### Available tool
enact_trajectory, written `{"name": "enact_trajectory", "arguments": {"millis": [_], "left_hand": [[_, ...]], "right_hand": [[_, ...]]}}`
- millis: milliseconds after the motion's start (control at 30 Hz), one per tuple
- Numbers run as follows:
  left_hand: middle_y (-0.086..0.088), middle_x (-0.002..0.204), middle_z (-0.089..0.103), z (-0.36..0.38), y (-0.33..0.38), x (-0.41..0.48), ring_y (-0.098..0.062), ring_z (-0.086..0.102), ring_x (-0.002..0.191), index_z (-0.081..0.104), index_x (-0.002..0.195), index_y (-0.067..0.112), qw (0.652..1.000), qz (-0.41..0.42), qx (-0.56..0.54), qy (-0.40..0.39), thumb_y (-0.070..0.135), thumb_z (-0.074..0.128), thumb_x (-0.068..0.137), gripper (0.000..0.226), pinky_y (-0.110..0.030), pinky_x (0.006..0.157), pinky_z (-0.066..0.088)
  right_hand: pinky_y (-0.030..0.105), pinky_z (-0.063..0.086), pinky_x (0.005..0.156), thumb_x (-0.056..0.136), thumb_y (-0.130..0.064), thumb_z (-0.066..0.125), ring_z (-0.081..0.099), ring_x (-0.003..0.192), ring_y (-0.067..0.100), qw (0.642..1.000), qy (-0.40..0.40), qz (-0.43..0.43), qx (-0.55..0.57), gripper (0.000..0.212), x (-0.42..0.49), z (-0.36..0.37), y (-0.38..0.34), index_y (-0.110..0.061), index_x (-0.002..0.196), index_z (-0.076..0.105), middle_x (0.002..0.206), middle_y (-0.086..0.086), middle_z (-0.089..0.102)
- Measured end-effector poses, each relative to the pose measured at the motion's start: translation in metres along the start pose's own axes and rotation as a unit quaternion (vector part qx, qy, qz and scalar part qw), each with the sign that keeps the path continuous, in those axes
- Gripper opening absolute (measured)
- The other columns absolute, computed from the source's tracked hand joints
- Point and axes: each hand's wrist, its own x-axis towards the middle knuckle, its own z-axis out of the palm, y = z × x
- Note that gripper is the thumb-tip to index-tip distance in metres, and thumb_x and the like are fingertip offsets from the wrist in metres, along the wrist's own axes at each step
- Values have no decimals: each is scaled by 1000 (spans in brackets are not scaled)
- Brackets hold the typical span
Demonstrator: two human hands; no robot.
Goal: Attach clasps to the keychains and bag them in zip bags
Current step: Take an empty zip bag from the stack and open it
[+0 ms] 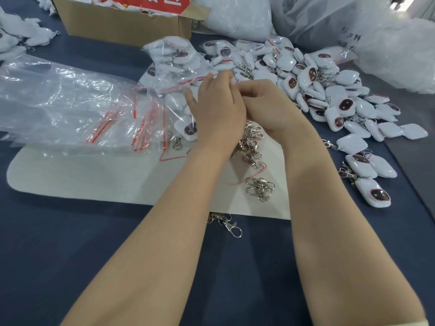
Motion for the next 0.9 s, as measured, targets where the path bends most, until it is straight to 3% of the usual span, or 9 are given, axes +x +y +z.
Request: {"name": "enact_trajectory", "arguments": {"millis": [67,133,200,267,367,533,767,833,900], "left_hand": [[1,122,58,1,-3,-1,-17,42,128,56,120,16,1000,13,16,-3,18,32,99,32,-43,117,0],[2,108,61,3,-9,-2,-20,50,115,57,112,15,998,27,57,-20,22,33,98,29,-45,117,4],[-1,101,62,6,-16,-5,-22,53,107,56,111,15,993,35,104,-46,25,35,97,27,-43,116,10],[-4,102,63,9,-22,-6,-25,53,107,55,114,14,989,40,133,-56,26,38,95,28,-39,115,13],[-5,104,64,11,-23,-6,-26,53,108,55,116,13,986,48,149,-54,27,40,94,31,-40,114,15],[-5,105,64,12,-25,-6,-25,53,109,55,117,12,985,53,156,-56,30,40,93,34,-42,114,15],[-3,101,63,14,-26,-5,-25,53,108,54,113,12,984,53,159,-55,30,40,93,31,-40,114,15],[-2,100,63,15,-27,-5,-24,52,108,54,112,12,985,53,157,-54,30,40,93,30,-39,114,14],[-2,100,63,15,-26,-5,-24,52,108,54,112,13,985,52,155,-52,31,40,93,30,-39,114,14]], "right_hand": [[20,48,60,86,4,44,57,61,12,994,102,25,-11,32,6,-5,7,-14,85,70,77,8,66],[20,43,60,88,-3,43,53,64,14,968,213,63,-112,30,10,-12,21,-15,93,70,81,2,63],[22,39,66,91,-8,42,54,75,18,946,256,97,-175,33,8,-17,35,-15,106,71,88,2,63],[25,42,84,93,-11,43,59,98,22,946,236,100,-200,35,6,-15,45,-17,116,68,106,4,67],[32,25,110,98,-26,42,43,130,27,937,165,102,-291,36,10,-5,53,-29,130,59,134,6,57],[43,17,116,99,-45,39,17,142,34,916,137,154,-345,43,7,2,57,-33,138,50,150,13,36],[46,18,116,98,-47,40,19,142,32,927,164,142,-306,45,9,1,54,-35,141,44,148,11,41],[46,14,116,98,-52,36,17,144,32,919,151,148,-332,50,11,4,55,-37,146,36,151,13,37],[47,11,116,98,-54,32,16,144,30,908,148,154,-362,49,13,9,57,-37,143,40,152,13,34]]}}
